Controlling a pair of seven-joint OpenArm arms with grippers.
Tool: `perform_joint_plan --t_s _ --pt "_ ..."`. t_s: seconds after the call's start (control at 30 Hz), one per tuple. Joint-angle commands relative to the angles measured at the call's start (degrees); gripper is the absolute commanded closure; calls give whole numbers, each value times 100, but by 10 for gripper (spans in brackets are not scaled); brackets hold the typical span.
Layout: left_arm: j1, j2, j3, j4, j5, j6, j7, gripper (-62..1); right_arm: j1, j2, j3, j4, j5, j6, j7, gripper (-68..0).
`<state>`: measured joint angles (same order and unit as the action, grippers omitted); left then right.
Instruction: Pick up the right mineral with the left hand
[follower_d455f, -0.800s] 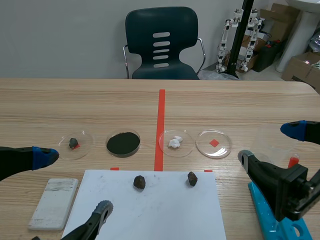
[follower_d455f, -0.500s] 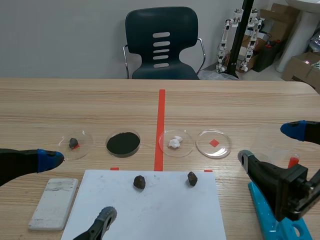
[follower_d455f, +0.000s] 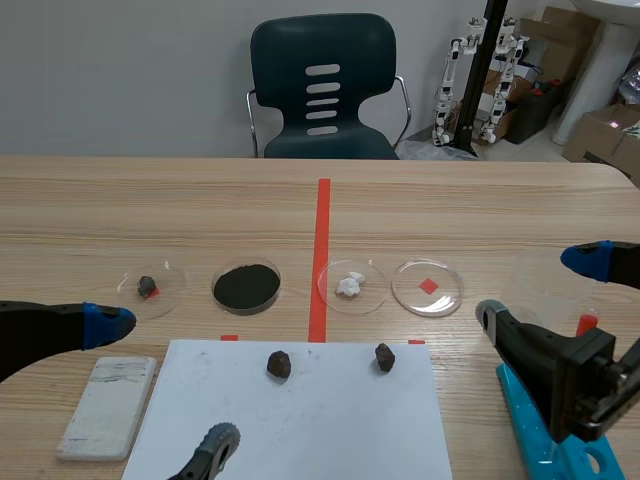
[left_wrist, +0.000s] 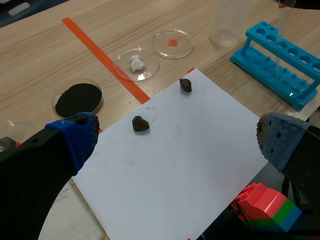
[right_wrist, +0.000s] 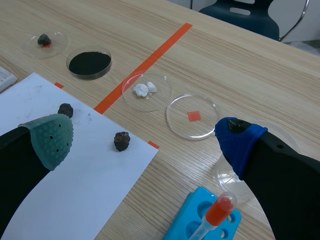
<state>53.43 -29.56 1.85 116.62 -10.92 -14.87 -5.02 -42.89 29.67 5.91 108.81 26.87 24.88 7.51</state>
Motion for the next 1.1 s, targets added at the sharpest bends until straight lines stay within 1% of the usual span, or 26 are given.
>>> perform_joint_plan --t_s 0.0,0.2,0.27,0.3,0.37,0.43,0.47,0.57,0.63,0.7,0.9,1.0,1.07 --pt "-26 0 37 24 -42 -9 -118 -623 4 17 46 116 59 4 101 -591" --pt "-129 2 44 24 -39 26 -63 -623 4 17 46 116 59 4 101 -591" --pt "-387 2 87 24 -94 28 444 -623 4 17 46 116 59 4 103 -591" --pt "-546 2 136 24 -188 28 754 -623 4 17 46 116 59 4 103 -591" --pt "-892 2 256 13 -225 33 1344 -623 4 17 46 116 59 4 103 -591" --pt "-1309 2 422 -37 -385 68 1921 -623 4 17 46 116 59 4 101 -591" --pt "-1528 2 520 -83 -490 155 2186 -623 4 17 46 116 59 4 101 -591" --pt "-2199 7 874 -334 -909 667 2916 -623 4 17 46 116 59 4 101 -591" --pt "-2660 42 1169 -573 -1078 1034 3320 -623 4 17 46 116 59 4 101 -591" --pt "-3086 103 1451 -848 -1204 1322 3644 -623 4 17 46 116 61 4 101 -591" --pt "-4369 516 2413 -1572 -1202 2083 4638 -623 4 17 46 116 61 4 101 -591" --pt "-4916 807 2911 -1845 -1202 2603 4992 -623 4 17 46 116 61 4 103 -591" --pt "-5228 1049 3195 -2046 -1202 3029 5224 -623 4 17 46 116 61 4 103 -591"
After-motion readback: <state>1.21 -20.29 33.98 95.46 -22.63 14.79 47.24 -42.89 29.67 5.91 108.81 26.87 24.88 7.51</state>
